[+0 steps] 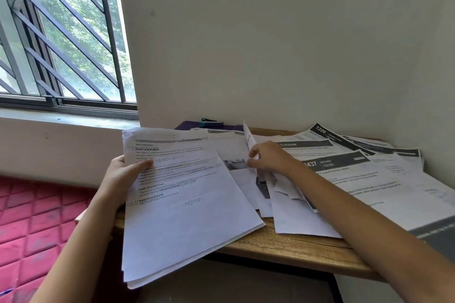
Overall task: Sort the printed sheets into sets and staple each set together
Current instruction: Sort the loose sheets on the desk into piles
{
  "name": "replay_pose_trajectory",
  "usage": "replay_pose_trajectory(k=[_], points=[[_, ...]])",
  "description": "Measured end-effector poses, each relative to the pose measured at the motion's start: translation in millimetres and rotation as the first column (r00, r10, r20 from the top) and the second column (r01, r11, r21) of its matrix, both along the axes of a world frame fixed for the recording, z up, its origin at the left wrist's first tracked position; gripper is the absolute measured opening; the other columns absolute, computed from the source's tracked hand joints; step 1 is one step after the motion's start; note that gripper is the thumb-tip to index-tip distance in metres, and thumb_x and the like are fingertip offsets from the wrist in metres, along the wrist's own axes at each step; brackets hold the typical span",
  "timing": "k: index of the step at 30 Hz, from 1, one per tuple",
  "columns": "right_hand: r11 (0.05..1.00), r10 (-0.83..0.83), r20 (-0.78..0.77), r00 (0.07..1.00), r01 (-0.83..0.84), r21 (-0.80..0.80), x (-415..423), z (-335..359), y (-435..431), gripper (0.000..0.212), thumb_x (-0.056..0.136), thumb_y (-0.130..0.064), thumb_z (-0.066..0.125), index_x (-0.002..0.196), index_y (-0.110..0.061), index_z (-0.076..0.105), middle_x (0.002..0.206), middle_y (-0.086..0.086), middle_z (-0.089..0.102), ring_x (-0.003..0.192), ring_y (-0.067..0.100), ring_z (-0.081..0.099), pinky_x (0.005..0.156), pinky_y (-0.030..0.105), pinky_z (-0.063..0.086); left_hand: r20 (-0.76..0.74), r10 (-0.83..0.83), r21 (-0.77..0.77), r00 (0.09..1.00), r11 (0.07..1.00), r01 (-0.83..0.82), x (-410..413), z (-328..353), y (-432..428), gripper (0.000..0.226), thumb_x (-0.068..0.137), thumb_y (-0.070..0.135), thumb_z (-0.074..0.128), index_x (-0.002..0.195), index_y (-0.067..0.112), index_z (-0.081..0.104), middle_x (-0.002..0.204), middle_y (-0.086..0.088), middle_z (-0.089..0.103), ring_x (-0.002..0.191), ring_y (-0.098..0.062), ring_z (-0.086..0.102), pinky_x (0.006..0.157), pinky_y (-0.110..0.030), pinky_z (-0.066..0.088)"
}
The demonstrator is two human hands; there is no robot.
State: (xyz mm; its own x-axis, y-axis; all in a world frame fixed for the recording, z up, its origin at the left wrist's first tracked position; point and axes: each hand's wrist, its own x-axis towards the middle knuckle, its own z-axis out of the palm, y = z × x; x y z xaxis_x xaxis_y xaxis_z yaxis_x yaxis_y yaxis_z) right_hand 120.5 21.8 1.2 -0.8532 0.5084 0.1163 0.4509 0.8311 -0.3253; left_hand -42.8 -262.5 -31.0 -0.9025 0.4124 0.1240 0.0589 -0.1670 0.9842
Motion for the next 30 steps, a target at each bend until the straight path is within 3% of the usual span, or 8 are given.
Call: replay_pose_trajectory(k=[6, 11, 14, 16, 18, 24, 27, 30], points=[[0.97, -0.206, 0.191, 0.96, 0.175, 0.167, -10, 5, -10, 0.043, 0.083, -0.012, 0.061, 0.125, -0.015, 0.056, 0.122, 0.009, 0.056, 0.112, 0.031, 0.056, 0.089, 0.039, 0.045, 0.004, 0.007, -0.027, 1.0, 1.0, -0.007, -2, -2, 0, 0.013, 0.085, -0.002, 0.066, 0.093, 0.008, 0.066, 0.091, -0.013, 0.07, 0.066, -0.021, 0.07, 0.052, -0.027, 0.058], [0.949, -0.301, 0.179, 0.937, 0.276, 0.153, -14, 8, 3, 0.066, 0.089, -0.007, 0.049, 0.149, -0.024, 0.029, 0.138, 0.011, 0.049, 0.125, 0.036, 0.048, 0.103, 0.055, 0.037, 0.017, 0.011, -0.024, 1.0, 1.0, -0.011, -5, -3, -1, 0.014, 0.084, -0.001, 0.067, 0.095, 0.008, 0.066, 0.094, -0.015, 0.07, 0.075, -0.028, 0.069, 0.054, -0.028, 0.059], [0.953, -0.293, 0.135, 0.947, 0.278, 0.117, -11, 4, 8, 0.058, 0.086, -0.041, 0.061, 0.137, -0.019, 0.045, 0.128, 0.013, 0.056, 0.117, 0.035, 0.052, 0.098, 0.05, 0.042, 0.012, 0.009, -0.03, 1.0, 1.0, -0.008, -6, -4, -1, 0.014, 0.084, -0.001, 0.067, 0.095, 0.008, 0.066, 0.093, -0.014, 0.071, 0.072, -0.026, 0.07, 0.054, -0.029, 0.059], [0.965, -0.261, 0.151, 0.954, 0.254, 0.064, -11, 1, 7, 0.073, 0.067, -0.076, 0.061, 0.108, -0.016, 0.055, 0.119, 0.014, 0.059, 0.11, 0.034, 0.055, 0.089, 0.044, 0.047, 0.01, 0.007, -0.03, 1.0, 1.0, -0.007, -5, -3, -1, 0.013, 0.084, -0.001, 0.067, 0.094, 0.008, 0.066, 0.09, -0.013, 0.071, 0.066, -0.022, 0.071, 0.052, -0.028, 0.058], [0.967, -0.255, 0.179, 0.95, 0.251, 0.05, -13, -3, 5, 0.091, 0.053, -0.086, 0.06, 0.107, -0.013, 0.056, 0.118, 0.013, 0.058, 0.109, 0.034, 0.055, 0.088, 0.043, 0.049, 0.006, 0.007, -0.032, 1.0, 0.999, -0.007, -5, -3, -1, 0.013, 0.084, -0.001, 0.067, 0.094, 0.008, 0.066, 0.089, -0.012, 0.071, 0.064, -0.02, 0.071, 0.051, -0.028, 0.057], [0.955, -0.295, 0.117, 0.948, 0.289, 0.062, -17, 0, 0, 0.069, 0.065, -0.053, 0.074, 0.116, -0.01, 0.057, 0.121, 0.013, 0.057, 0.111, 0.035, 0.054, 0.094, 0.048, 0.047, 0.002, 0.016, -0.048, 1.0, 0.999, -0.016, -7, -4, -2, 0.013, 0.084, 0.001, 0.068, 0.093, 0.01, 0.066, 0.092, -0.013, 0.072, 0.073, -0.026, 0.07, 0.057, -0.031, 0.058], [0.945, -0.308, 0.058, 0.95, 0.299, 0.13, -19, 1, -8, 0.042, 0.08, -0.025, 0.068, 0.118, -0.011, 0.055, 0.122, 0.011, 0.057, 0.116, 0.035, 0.051, 0.097, 0.046, 0.043, 0.009, 0.014, -0.046, 1.0, 0.999, -0.014, -7, -5, -2, 0.014, 0.083, 0.001, 0.069, 0.094, 0.01, 0.066, 0.092, -0.013, 0.072, 0.074, -0.027, 0.07, 0.06, -0.033, 0.058], [0.927, -0.311, -0.011, 0.95, 0.306, 0.217, -21, 3, -17, 0.037, 0.082, -0.016, 0.064, 0.118, -0.012, 0.057, 0.123, 0.009, 0.057, 0.119, 0.034, 0.048, 0.096, 0.044, 0.04, 0.018, 0.014, -0.032, 1.0, 0.999, -0.013, -6, -4, -3, 0.013, 0.083, 0.0, 0.068, 0.093, 0.009, 0.066, 0.089, -0.012, 0.073, 0.07, -0.025, 0.071, 0.056, -0.031, 0.059]])
